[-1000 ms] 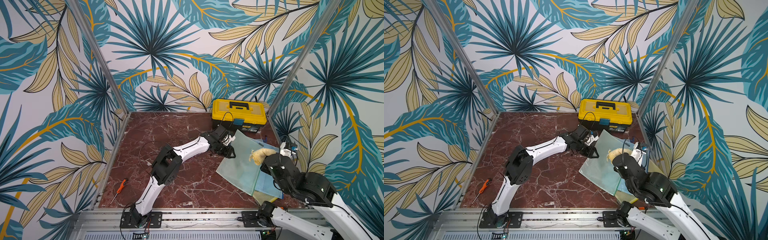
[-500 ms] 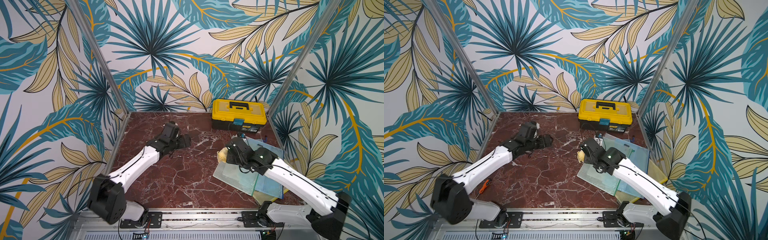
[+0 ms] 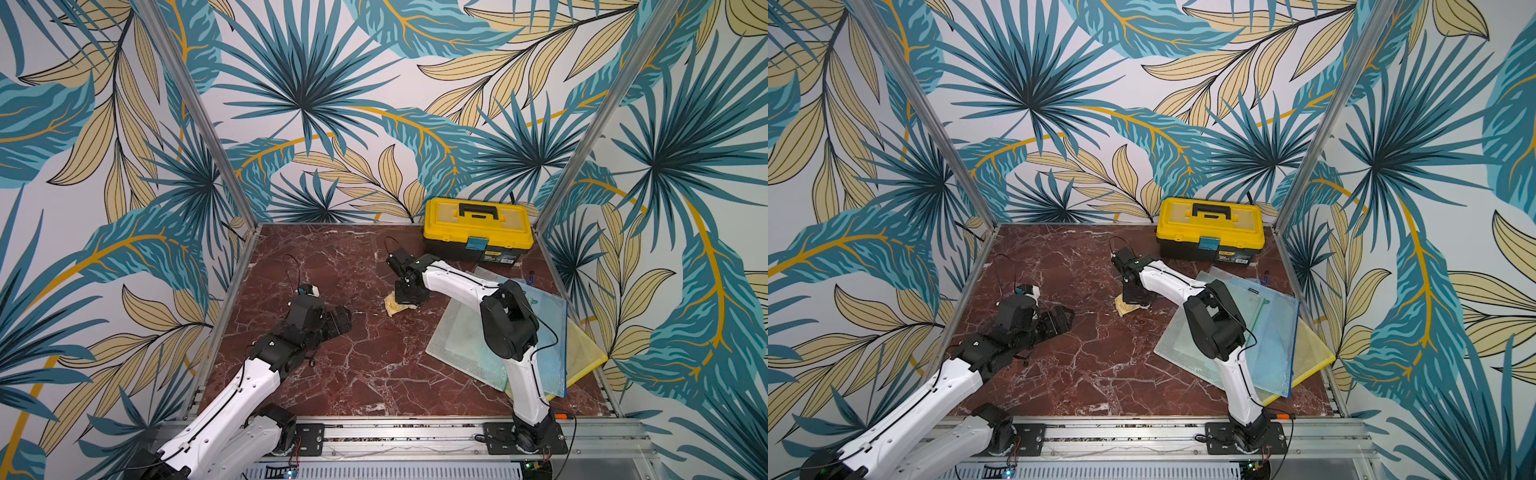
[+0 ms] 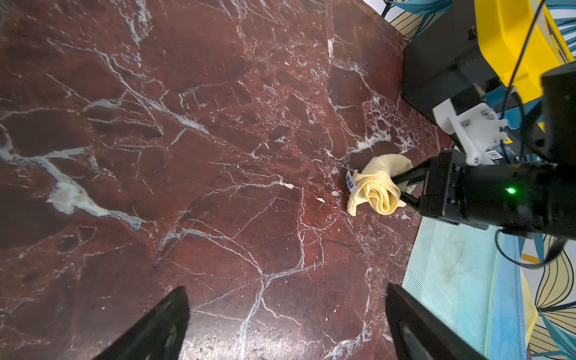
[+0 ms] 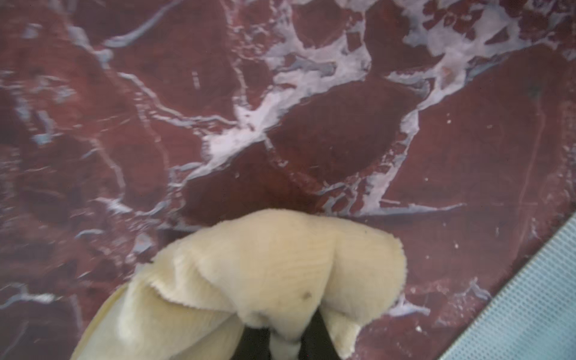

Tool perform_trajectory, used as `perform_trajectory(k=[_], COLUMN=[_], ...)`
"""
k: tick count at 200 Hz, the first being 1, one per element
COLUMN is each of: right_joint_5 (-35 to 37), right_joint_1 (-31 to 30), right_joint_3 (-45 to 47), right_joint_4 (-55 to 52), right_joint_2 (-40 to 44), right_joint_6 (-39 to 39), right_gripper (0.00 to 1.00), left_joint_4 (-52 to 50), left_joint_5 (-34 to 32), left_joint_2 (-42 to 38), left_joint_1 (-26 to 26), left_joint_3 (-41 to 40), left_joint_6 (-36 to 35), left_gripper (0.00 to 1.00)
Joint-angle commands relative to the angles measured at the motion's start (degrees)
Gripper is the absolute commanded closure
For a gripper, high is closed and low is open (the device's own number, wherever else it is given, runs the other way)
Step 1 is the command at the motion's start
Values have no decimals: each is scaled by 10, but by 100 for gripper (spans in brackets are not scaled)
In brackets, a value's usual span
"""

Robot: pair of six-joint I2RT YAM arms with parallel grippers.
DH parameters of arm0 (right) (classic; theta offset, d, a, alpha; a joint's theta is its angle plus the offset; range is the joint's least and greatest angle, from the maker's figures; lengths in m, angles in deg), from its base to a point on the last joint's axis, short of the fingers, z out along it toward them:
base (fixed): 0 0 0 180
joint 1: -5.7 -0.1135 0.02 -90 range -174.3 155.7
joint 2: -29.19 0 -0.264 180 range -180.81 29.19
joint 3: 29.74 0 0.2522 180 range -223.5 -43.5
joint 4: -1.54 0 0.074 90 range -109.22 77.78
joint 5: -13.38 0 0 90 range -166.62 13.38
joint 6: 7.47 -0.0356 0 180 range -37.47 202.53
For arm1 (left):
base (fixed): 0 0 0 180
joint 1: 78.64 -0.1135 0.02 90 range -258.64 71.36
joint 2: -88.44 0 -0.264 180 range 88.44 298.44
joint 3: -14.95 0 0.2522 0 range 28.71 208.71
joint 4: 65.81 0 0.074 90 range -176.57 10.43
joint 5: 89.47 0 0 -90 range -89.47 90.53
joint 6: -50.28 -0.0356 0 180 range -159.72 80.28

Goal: Wipe the document bag
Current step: Place the cleaning item at the center of the board, then reset both arms

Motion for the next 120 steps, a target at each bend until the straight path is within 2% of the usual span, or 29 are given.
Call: perform_trajectory(k=[1, 21, 33, 44, 56, 74, 92, 109, 120], right_joint_5=[-15, -48, -62, -65, -55, -35, -10, 14, 20], right_joint_1=[-2, -3, -3, -3, -3, -3, -3, -2, 1], right_joint_3=[-16, -3, 11, 26, 47, 94, 137, 201, 241], right_joint_4=[9, 35, 55, 67, 80, 112, 122, 155, 172], right_joint_2=[18, 35, 56, 84, 123, 198, 272, 354, 399], right_joint_6=[28, 40, 44, 45, 47, 58, 60, 75, 85], right_gripper=[63, 41, 16, 4, 1, 1, 1, 0, 0], left_joint_4=[-1, -1, -1, -1, -1, -8, -13, -12, -15], left_joint_5=[-16, -18, -18, -17, -34, -57, -109, -173, -185], left_joint_2=[-3, 10, 18, 25, 30, 35, 31, 31, 40], left_joint_1=[-3, -3, -3, -4, -4, -5, -6, -7, -8], left_joint_3=[0, 10, 18, 29, 44, 74, 103, 127, 146], left_joint_6=[0, -6, -9, -18, -32, -62, -98, -147, -206], left_gripper=[0, 0, 1, 0, 1, 0, 0, 0, 0])
